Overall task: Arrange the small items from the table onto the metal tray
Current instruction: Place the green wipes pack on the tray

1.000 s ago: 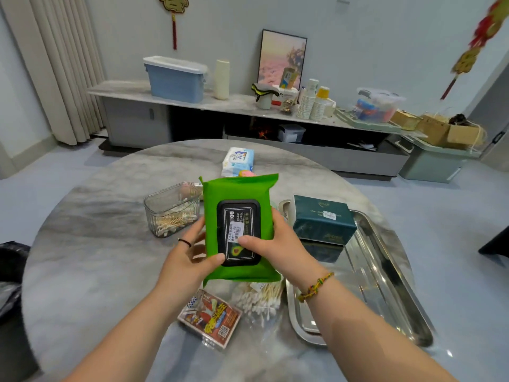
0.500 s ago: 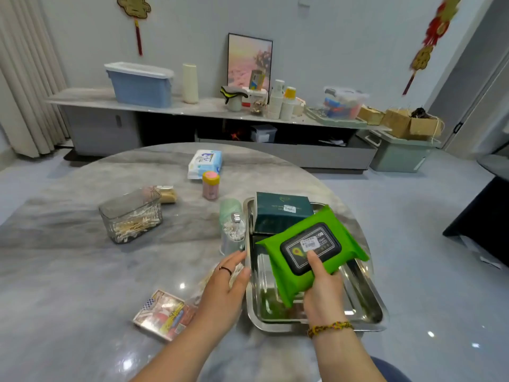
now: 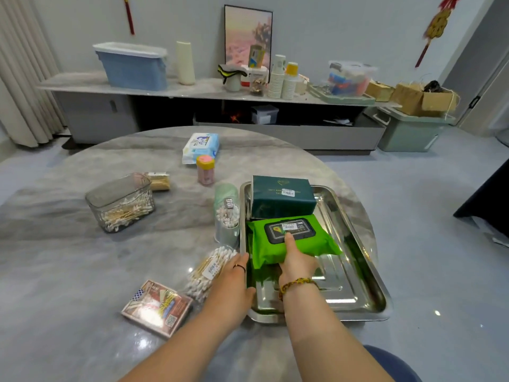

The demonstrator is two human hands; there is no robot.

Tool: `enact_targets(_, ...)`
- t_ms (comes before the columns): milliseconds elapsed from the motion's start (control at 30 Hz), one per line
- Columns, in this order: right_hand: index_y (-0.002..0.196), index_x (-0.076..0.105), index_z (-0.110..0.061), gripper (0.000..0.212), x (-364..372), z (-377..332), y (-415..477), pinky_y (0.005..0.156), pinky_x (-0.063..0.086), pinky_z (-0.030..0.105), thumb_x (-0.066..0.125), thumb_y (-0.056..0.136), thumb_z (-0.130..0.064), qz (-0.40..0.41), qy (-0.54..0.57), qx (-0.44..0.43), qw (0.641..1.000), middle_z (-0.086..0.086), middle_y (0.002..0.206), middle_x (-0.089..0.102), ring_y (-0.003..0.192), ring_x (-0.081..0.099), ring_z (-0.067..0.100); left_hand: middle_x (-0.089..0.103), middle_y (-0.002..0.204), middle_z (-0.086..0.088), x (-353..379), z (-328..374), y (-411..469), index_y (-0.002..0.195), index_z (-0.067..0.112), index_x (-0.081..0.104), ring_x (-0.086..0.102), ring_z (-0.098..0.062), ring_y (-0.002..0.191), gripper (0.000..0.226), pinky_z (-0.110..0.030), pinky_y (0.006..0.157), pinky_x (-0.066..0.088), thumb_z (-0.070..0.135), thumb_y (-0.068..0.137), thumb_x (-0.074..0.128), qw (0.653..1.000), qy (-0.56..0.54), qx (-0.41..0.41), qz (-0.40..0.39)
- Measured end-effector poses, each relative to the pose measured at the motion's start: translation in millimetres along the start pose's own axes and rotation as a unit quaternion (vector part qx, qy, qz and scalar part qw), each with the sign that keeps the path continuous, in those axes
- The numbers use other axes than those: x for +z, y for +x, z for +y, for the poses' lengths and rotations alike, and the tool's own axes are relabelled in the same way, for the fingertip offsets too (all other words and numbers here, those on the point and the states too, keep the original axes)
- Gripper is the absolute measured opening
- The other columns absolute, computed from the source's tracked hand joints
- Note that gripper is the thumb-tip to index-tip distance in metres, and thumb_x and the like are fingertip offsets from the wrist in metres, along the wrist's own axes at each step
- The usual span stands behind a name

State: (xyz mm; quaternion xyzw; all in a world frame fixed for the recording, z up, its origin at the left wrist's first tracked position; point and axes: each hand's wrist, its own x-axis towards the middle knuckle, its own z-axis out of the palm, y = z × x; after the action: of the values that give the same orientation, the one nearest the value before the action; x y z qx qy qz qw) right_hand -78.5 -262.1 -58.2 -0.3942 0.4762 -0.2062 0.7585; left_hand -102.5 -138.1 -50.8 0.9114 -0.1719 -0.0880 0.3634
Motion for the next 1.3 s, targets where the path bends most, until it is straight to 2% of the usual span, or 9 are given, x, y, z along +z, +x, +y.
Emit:
enact_targets(133, 0.089, 0.053, -0.001, 0.037, -17, -13, -4, 0.043, 0.054, 0.027, 0.061, 0.081, -0.036, -0.112, -0.171, -0.02, 0.979, 0.016, 0.084, 0.062, 0.067, 0.066, 0.025, 0.046, 0.138, 0.001, -3, -3, -1, 0.133, 0.023, 0.035, 0.042, -0.015, 0.123, 0.063, -0.009, 0.087, 0.025, 0.006, 0.078, 0.06, 0.999, -0.039, 0.036, 0.001)
enact_targets(233, 0.058, 0.049, -0.008, 0.049, -33, -24, -8, 0.038, 0.047, 0.021, 0.049, 0.084, -0.049, -0.197, -0.465, -0.069, 0.86, 0.007, 0.049, 0.061, 0.037, 0.059, 0.015, 0.045, 0.138, 0.003, -3, -5, -1, 0.133, 0.023, 0.036, 0.041, -0.013, 0.124, 0.062, -0.009, 0.089, 0.023, 0.006, 0.078, 0.061, 0.998, -0.046, 0.042, 0.002)
enact_targets(333, 0.056, 0.04, -0.02, 0.036, -31, -22, -10, 0.066, 0.042, 0.03, 0.054, 0.084, -0.037, -0.133, -0.668, -0.331, 0.654, 0.014, 0.079, 0.067, 0.081, 0.061, 0.026, 0.037, 0.144, 0.001, -3, -4, 0, 0.137, 0.019, 0.03, 0.035, -0.015, 0.131, 0.066, -0.018, 0.104, 0.024, 0.008, 0.08, 0.061, 0.999, -0.037, 0.03, -0.015)
enact_targets(400, 0.089, 0.054, -0.022, 0.008, -24, -20, -12, 0.095, 0.034, 0.038, 0.055, 0.084, -0.027, -0.112, -0.67, -0.463, 0.57, 0.014, 0.124, 0.054, 0.121, 0.042, 0.028, 0.032, 0.148, 0.0, -5, -4, 0, 0.14, 0.018, 0.025, 0.032, -0.016, 0.134, 0.069, -0.022, 0.108, 0.023, 0.01, 0.081, 0.061, 0.999, -0.023, 0.022, -0.032)
enact_targets(467, 0.132, 0.033, -0.024, 0.049, -19, -12, 0, 0.114, 0.005, 0.052, 0.05, 0.087, -0.02, -0.149, -0.714, -0.454, 0.511, 0.006, 0.152, 0.018, 0.141, 0.009, 0.028, 0.03, 0.149, -0.001, -7, -4, 1, 0.141, 0.019, 0.023, 0.03, -0.017, 0.135, 0.071, -0.023, 0.11, 0.023, 0.011, 0.082, 0.06, 0.999, -0.014, 0.017, -0.043)
enact_targets(567, 0.141, 0.009, -0.032, 0.065, -12, -10, 10, 0.109, -0.01, 0.06, 0.042, 0.089, -0.012, -0.168, -0.739, -0.431, 0.49, -0.002, 0.156, -0.002, 0.142, -0.009, 0.027, 0.029, 0.15, 0.0, -7, -5, 0, 0.14, 0.02, 0.023, 0.03, -0.016, 0.135, 0.07, -0.023, 0.11, 0.022, 0.012, 0.082, 0.06, 0.999, -0.014, 0.02, -0.047)
enact_targets(867, 0.141, 0.013, -0.031, 0.064, -17, -21, 14, 0.112, -0.007, 0.056, 0.049, 0.088, -0.027, -0.22, -0.736, -0.415, 0.488, -0.004, 0.156, 0.002, 0.143, -0.006, 0.023, 0.023, 0.15, 0.003, -15, -12, -4, 0.134, 0.023, 0.037, 0.024, -0.014, 0.137, 0.056, -0.021, 0.109, 0.018, 0.027, 0.084, 0.059, 0.999, -0.036, 0.026, -0.025)
enact_targets(1133, 0.116, 0.057, -0.016, 0.03, 0, -52, -20, 0.1, 0.036, 0.037, 0.053, 0.086, -0.015, -0.222, -0.657, -0.471, 0.545, 0.007, 0.123, 0.06, 0.117, 0.046, 0.025, 0.054, 0.125, 0.002, -76, -41, -4, 0.108, 0.022, 0.06, 0.045, -0.013, 0.118, 0.022, -0.016, 0.086, 0.028, 0.021, 0.087, 0.053, 0.992, -0.044, 0.016, 0.117)
enact_targets(1300, 0.114, 0.059, -0.01, 0.029, 46, -60, -51, 0.096, 0.04, 0.038, 0.052, 0.085, -0.009, -0.224, -0.579, -0.493, 0.61, 0.012, 0.118, 0.062, 0.114, 0.049, 0.028, 0.059, 0.12, -0.009, -121, -93, -2, 0.101, 0.01, 0.065, 0.047, -0.024, 0.115, 0.021, -0.022, 0.084, 0.031, 0.007, 0.085, 0.052, 0.962, -0.035, -0.069, 0.261)
